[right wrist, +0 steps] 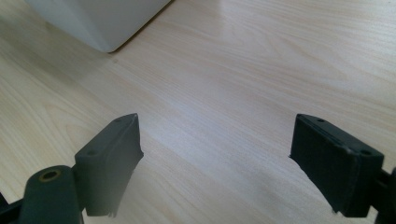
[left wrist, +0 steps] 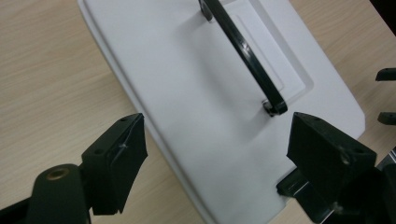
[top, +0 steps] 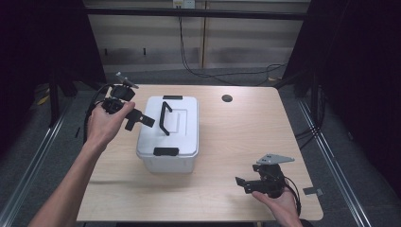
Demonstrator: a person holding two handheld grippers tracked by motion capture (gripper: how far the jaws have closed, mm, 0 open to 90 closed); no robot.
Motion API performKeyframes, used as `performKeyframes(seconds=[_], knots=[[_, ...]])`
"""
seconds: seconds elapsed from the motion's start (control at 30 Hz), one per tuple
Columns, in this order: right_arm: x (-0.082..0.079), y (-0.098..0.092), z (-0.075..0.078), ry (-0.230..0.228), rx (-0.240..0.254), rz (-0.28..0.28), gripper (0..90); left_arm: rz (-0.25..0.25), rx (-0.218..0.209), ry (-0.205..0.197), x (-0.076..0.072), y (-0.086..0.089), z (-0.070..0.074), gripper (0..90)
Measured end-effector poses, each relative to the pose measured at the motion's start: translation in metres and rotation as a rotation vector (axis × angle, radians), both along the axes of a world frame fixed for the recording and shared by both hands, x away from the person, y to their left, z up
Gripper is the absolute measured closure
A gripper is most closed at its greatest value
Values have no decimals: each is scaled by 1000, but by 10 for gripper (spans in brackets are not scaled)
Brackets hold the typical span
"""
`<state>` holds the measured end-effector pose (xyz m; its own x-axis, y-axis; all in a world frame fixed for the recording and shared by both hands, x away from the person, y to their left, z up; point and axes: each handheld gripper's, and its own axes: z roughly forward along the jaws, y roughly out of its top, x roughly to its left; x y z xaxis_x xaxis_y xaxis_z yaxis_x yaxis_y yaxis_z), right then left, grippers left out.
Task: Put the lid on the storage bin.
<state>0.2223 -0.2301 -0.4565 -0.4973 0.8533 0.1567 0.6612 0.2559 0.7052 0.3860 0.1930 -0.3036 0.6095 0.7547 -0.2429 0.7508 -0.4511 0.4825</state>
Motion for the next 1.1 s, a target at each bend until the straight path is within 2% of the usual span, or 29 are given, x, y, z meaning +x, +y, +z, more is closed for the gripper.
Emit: performKeyframes(seconds=[0.07, 0.17, 0.23, 0.3, 0.37, 0.43, 0.53, 0.57, 0.6, 0.63, 0.67, 0.73, 0.83, 0.93, 1.03, 1.07, 1.1], knots=[[0, 0, 0, 0, -1, 0, 155, -8, 3, -3, -2, 4, 0, 194], [0, 0, 0, 0, 0, -3, 155, -15, -15, -32, -10, 16, -2, 194], [0, 0, 0, -1, 0, -5, 155, -5, -30, -38, -17, 26, -6, 205], [0, 0, 0, 1, -1, -6, 155, -4, -27, -46, -22, 31, -8, 206], [0, 0, 0, -3, -5, -3, 155, -6, -59, -41, -30, 44, -14, 190], [0, 0, 0, -1, -5, -5, 155, -3, -63, -33, -32, 49, -17, 182], [0, 0, 0, -2, -8, -8, 155, 8, -102, -53, -42, 62, -25, 177], [0, 0, 0, -2, -8, -8, 155, 8, -102, -53, -42, 62, -25, 179], [0, 0, 0, -1, -6, -10, 155, 22, -92, -81, -48, 66, -30, 179], [1, 0, 0, -3, -6, -9, 155, 22, -92, -81, -48, 66, -30, 179], [0, 0, 0, -3, -6, -10, 155, 11, -106, -94, -57, 68, -36, 179], [0, 0, 0, -4, -7, -9, 155, 6, -121, -97, -62, 70, -40, 179], [-1, -1, 0, -7, -6, -15, 155, 26, -102, -121, -73, 75, -51, 179], [-1, -1, 1, -10, -8, -17, 155, 72, -68, -110, -80, 84, -67, 179], [-1, 0, 1, -13, -7, -15, 155, 73, -80, -99, -84, 88, -75, 179], [-1, -1, 1, -14, -9, -15, 155, 82, -51, -111, -91, 91, -80, 179], [-1, -1, 1, -14, -9, -15, 155, 82, -51, -111, -91, 91, -80, 179]])
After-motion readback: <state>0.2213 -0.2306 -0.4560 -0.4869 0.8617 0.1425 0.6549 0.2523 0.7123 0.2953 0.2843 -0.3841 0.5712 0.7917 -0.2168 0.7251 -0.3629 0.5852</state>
